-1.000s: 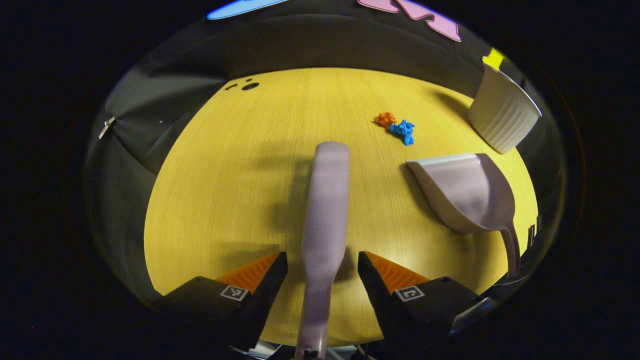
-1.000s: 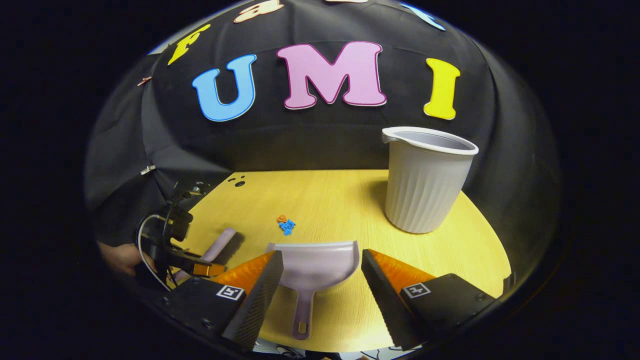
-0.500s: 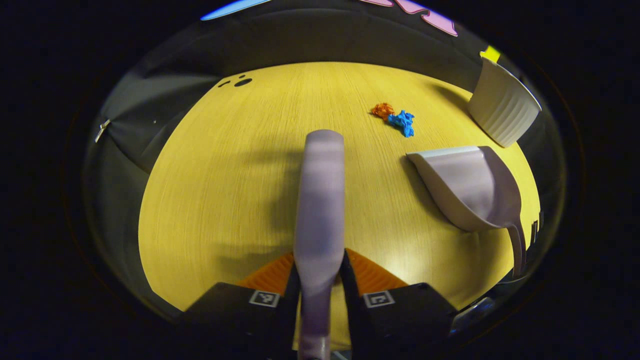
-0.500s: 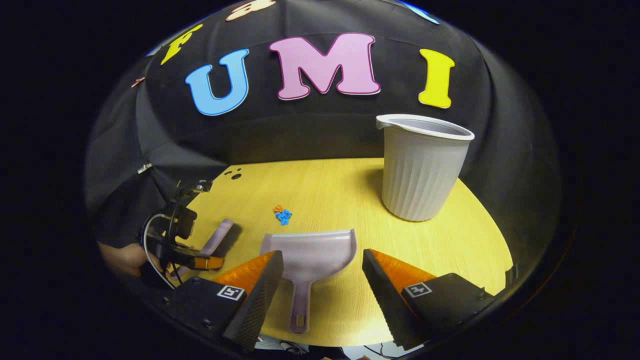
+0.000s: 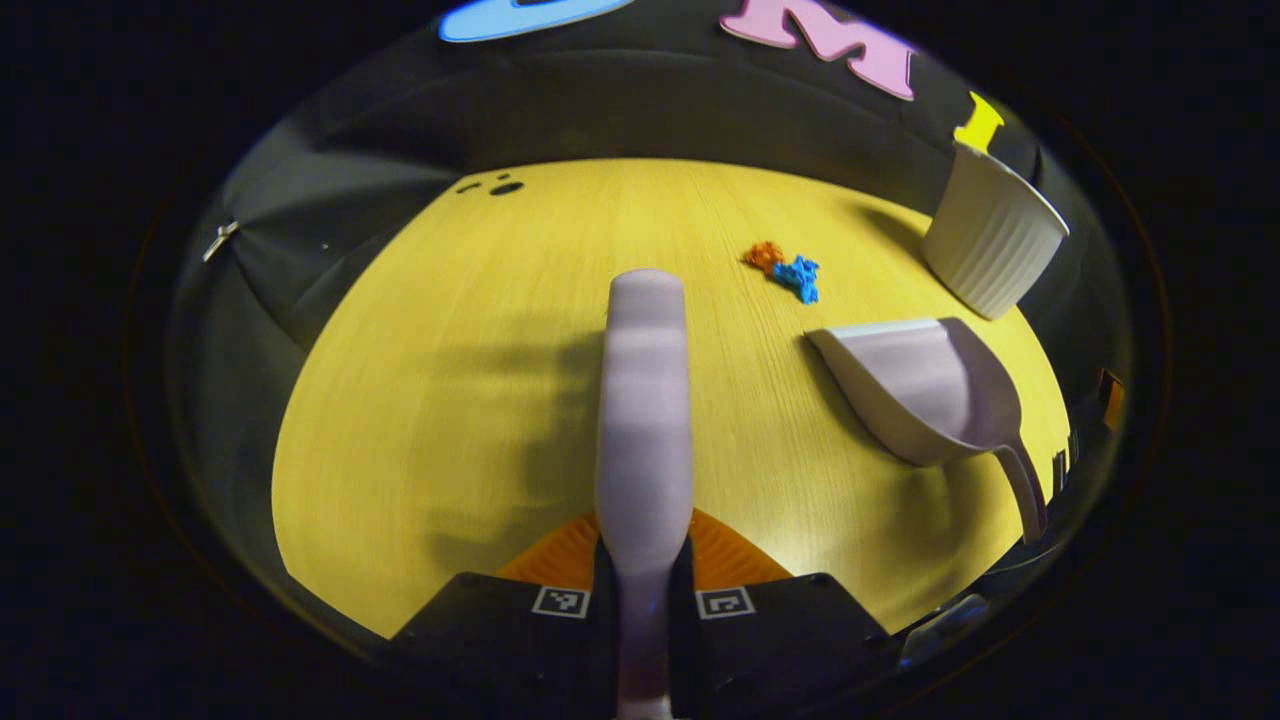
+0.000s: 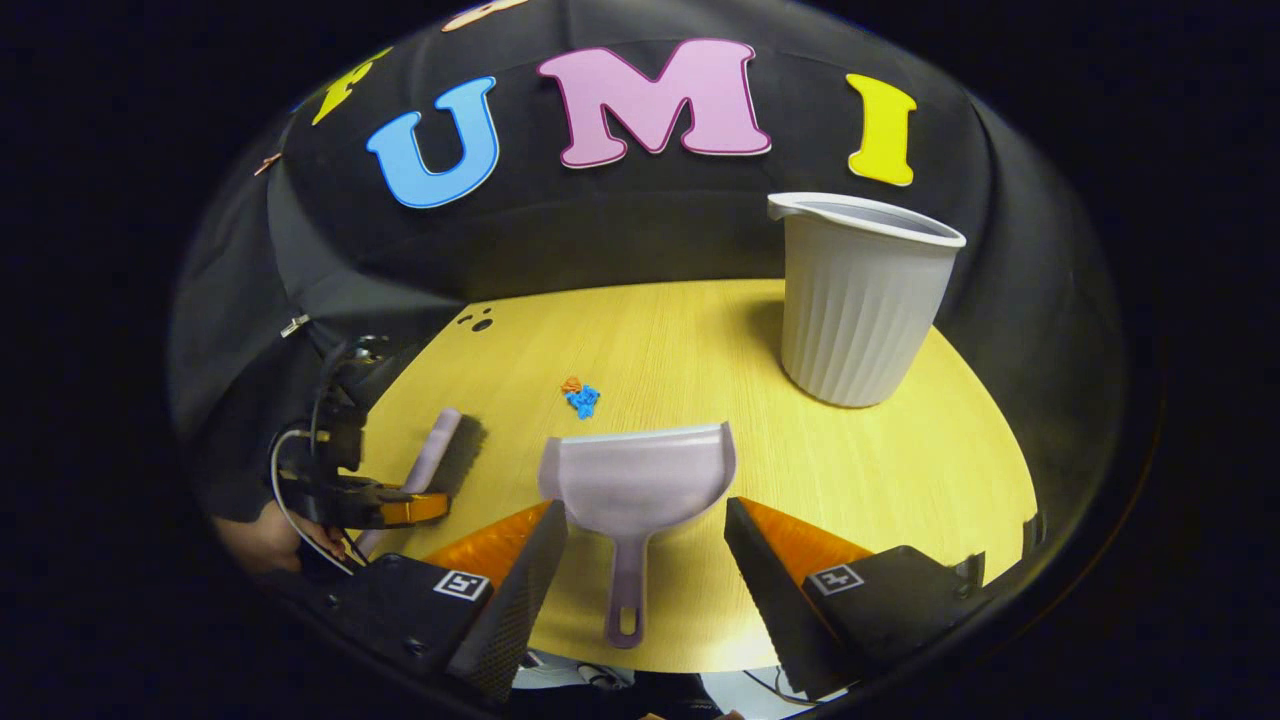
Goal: Pick up the small broom and dustpan from the desktop, sweep the trash into the dustpan with the broom, and then empty the trash into the garbage bin.
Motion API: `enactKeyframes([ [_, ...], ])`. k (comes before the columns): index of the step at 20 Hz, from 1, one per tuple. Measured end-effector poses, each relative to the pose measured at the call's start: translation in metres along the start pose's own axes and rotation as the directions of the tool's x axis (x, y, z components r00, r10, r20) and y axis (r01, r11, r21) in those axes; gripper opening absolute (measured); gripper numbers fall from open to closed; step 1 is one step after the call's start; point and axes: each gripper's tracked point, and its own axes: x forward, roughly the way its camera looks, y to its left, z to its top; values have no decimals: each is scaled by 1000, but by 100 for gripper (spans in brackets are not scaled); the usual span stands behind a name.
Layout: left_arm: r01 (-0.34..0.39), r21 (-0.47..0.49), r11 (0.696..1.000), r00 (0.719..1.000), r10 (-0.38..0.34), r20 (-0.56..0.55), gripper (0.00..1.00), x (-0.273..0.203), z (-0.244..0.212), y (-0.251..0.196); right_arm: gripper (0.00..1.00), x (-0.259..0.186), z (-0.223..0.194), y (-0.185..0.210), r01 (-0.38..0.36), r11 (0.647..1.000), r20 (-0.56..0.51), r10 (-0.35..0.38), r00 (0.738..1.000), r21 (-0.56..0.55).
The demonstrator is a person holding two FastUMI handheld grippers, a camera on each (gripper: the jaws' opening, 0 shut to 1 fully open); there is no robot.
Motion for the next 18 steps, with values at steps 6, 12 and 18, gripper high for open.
enactKeyframes([
  [6,-14,-91,996,996,22,87,25,-54,-11,29,99,13,-18,11,-4,1000,-90,4,996,1],
  [12,-34,-103,994,987,50,152,24,-104,-38,43,99,46,-62,5,24,1000,-270,-20,963,11],
  [18,-90,-122,989,979,110,171,24,-129,-45,54,99,80,-104,-7,73,996,-391,-50,919,43],
])
